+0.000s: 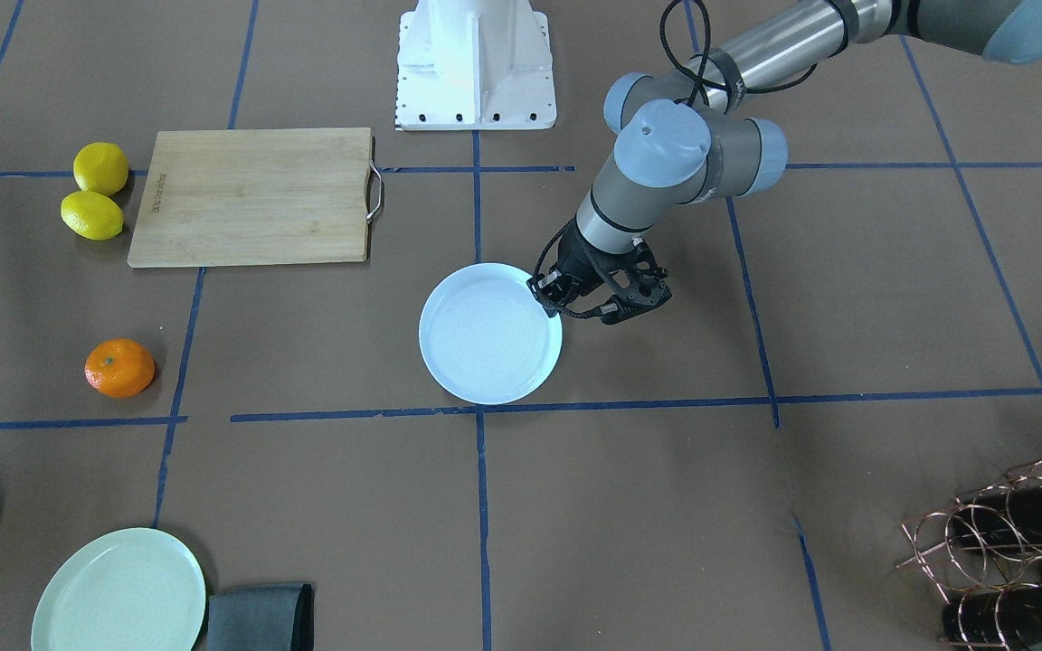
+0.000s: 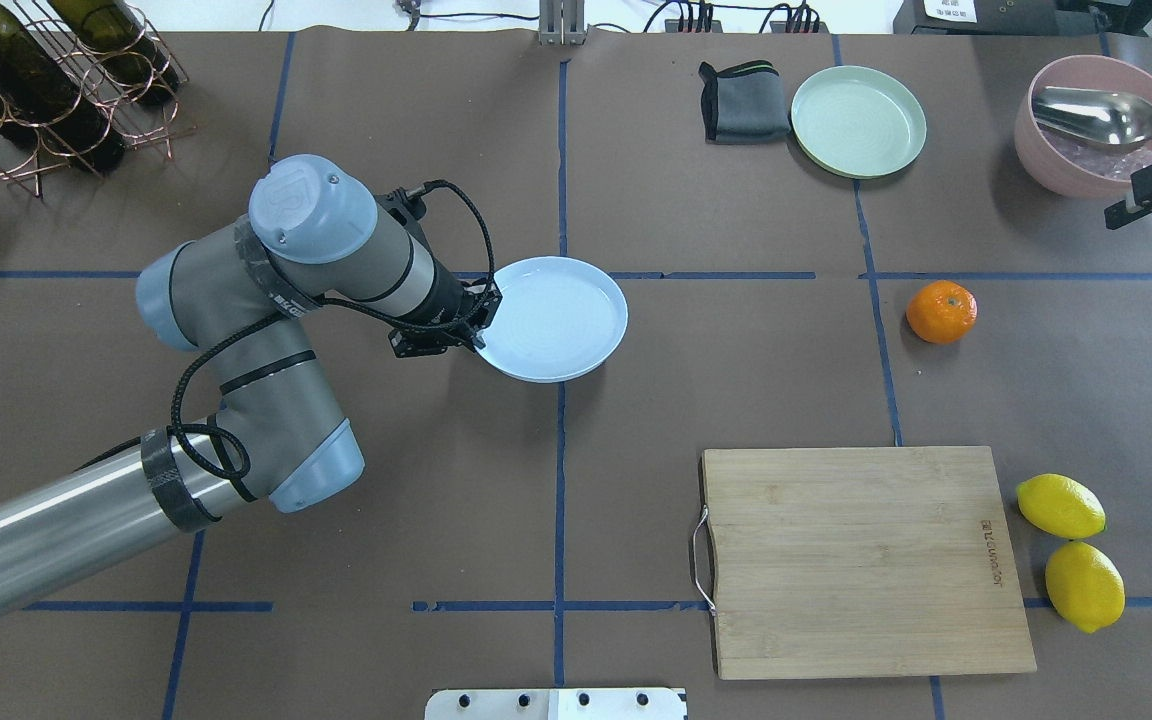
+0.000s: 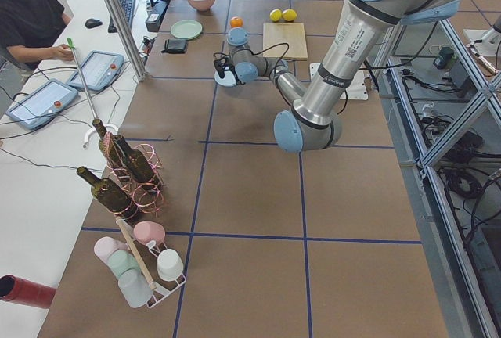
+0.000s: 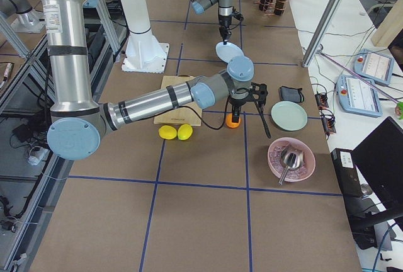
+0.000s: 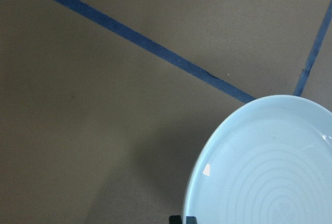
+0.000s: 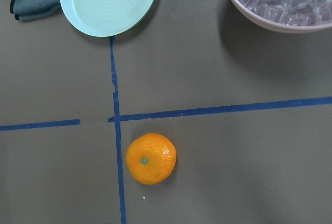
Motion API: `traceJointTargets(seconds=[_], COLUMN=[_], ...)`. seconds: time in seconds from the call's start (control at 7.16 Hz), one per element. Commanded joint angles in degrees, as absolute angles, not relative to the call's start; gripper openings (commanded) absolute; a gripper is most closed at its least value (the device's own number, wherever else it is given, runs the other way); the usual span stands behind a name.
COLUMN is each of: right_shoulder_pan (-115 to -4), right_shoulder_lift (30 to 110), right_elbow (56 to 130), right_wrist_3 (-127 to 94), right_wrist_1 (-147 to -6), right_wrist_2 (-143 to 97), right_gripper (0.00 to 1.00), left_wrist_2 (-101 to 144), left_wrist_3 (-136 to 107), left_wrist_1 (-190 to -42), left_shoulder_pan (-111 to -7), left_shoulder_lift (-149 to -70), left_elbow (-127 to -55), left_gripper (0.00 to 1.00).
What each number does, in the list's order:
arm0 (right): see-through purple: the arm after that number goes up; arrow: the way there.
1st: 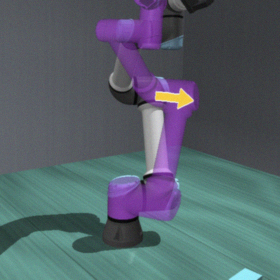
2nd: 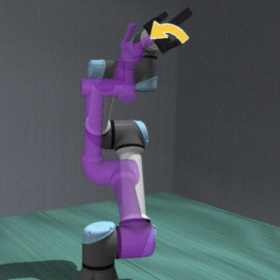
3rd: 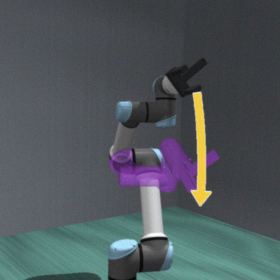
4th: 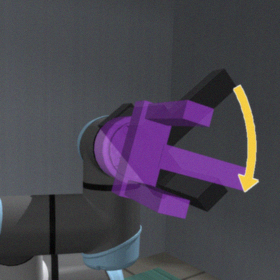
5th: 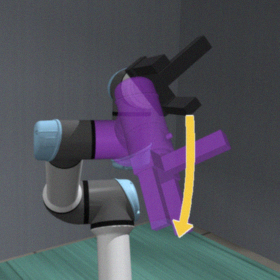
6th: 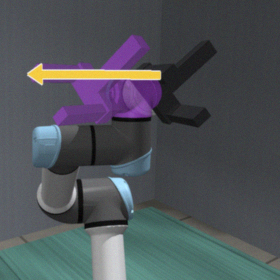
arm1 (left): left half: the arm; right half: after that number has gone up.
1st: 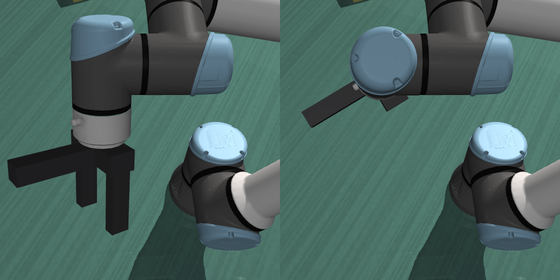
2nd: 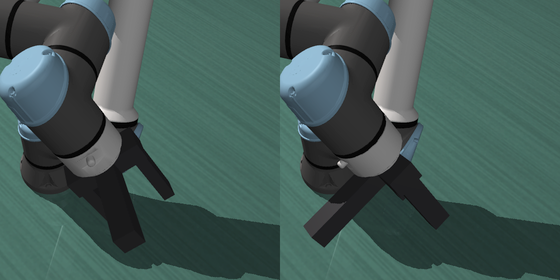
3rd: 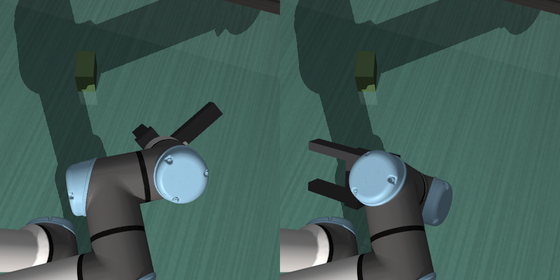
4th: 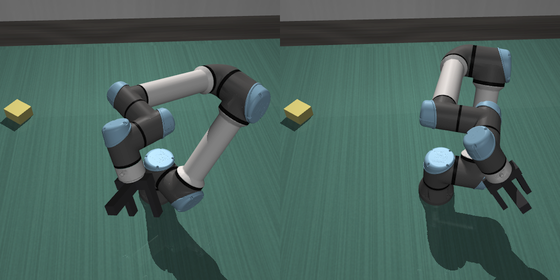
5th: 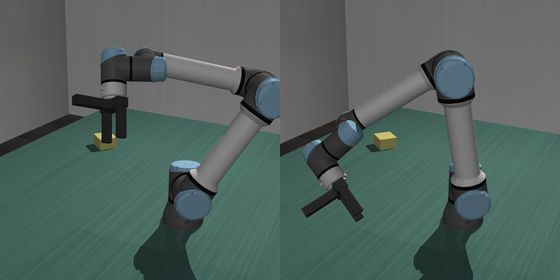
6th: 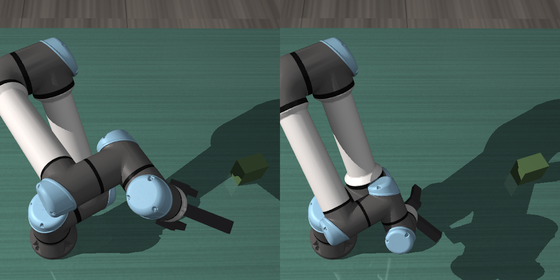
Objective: Pick orange to plate
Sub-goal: 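Carry the plate toward table center with left gripper while right arm moves toward orange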
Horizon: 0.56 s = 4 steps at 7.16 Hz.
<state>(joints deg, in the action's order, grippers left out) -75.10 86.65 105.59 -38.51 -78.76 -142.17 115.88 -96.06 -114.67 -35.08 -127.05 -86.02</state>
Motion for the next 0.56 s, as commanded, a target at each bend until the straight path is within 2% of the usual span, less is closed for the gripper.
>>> traceJointTargets(seconds=[0.0,0.42], right_shoulder_pan=[-73.4,-68.75], right_shoulder_lift=[86.4,85.96], right_elbow=[105.38,104.6], right_wrist_3=[-39.29,-39.55], right_wrist_1=[-78.22,-78.31], right_wrist_2=[-141.42,-135.64], right_gripper=[1.0,1.0], left_wrist_2=[112.62,111.0], left_wrist_3=[-95.02,-81.42], left_wrist_1=[-117.06,-116.28], left_shoulder_pan=[-33.67,-36.19], left_shoulder_lift=[-126.39,-121.31], left_elbow=[-85.86,-93.06], left_gripper=[1.0,1.0])
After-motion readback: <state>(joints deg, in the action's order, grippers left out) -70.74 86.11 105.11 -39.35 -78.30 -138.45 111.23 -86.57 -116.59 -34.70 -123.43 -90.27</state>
